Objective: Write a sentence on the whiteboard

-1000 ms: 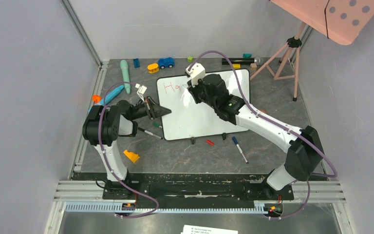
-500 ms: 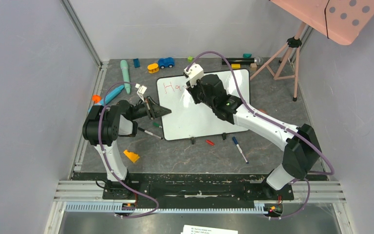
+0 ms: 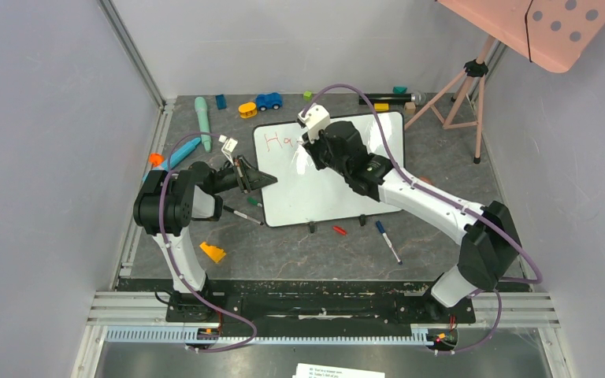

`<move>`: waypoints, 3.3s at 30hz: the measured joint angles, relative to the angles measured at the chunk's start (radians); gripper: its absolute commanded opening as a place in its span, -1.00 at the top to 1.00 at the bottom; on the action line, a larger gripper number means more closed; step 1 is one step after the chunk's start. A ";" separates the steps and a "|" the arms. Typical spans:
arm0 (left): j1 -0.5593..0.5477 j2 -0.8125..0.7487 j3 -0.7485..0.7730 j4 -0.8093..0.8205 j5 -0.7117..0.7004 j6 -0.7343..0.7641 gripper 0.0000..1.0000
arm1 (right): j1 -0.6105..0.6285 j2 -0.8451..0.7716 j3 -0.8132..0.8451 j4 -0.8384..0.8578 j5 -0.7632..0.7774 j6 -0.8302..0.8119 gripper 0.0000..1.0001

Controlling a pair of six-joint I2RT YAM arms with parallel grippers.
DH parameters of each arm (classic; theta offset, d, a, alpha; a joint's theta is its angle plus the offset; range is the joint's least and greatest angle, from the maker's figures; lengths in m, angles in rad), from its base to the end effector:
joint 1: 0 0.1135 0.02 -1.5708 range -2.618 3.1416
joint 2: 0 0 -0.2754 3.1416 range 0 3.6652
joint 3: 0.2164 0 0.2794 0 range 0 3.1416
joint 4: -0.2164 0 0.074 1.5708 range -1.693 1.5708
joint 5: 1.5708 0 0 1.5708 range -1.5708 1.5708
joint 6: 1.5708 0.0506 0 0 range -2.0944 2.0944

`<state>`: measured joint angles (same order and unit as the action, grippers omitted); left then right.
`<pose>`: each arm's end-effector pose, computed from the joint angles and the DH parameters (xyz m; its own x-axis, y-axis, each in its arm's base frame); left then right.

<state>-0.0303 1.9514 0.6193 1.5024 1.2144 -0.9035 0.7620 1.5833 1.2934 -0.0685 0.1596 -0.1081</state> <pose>0.3339 -0.0576 0.1338 -0.6286 -0.2551 -0.7347 0.7109 0.1945 -0.6758 0.3081 0.2829 0.3249 -0.1904 -0.3289 -0.9250 -0.5979 0.7861 -0.1565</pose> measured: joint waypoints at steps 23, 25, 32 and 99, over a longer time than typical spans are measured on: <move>0.000 0.000 0.000 0.001 0.000 0.000 0.96 | 0.001 -0.047 -0.068 -0.068 -0.063 0.011 1.00; 0.000 0.000 0.000 0.002 0.001 0.000 0.96 | 0.000 -0.047 -0.055 -0.082 -0.063 0.011 1.00; 0.000 0.000 0.000 0.002 0.000 0.000 0.96 | 0.000 -0.047 0.016 -0.091 -0.058 0.010 1.00; 0.000 0.000 0.000 -0.001 0.000 0.000 0.96 | -0.011 -0.009 0.031 -0.071 0.054 -0.016 1.00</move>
<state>-0.0303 1.9514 0.6193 1.5017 1.2140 -0.9035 0.7509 1.5745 1.3243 -0.1398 0.2138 -0.1238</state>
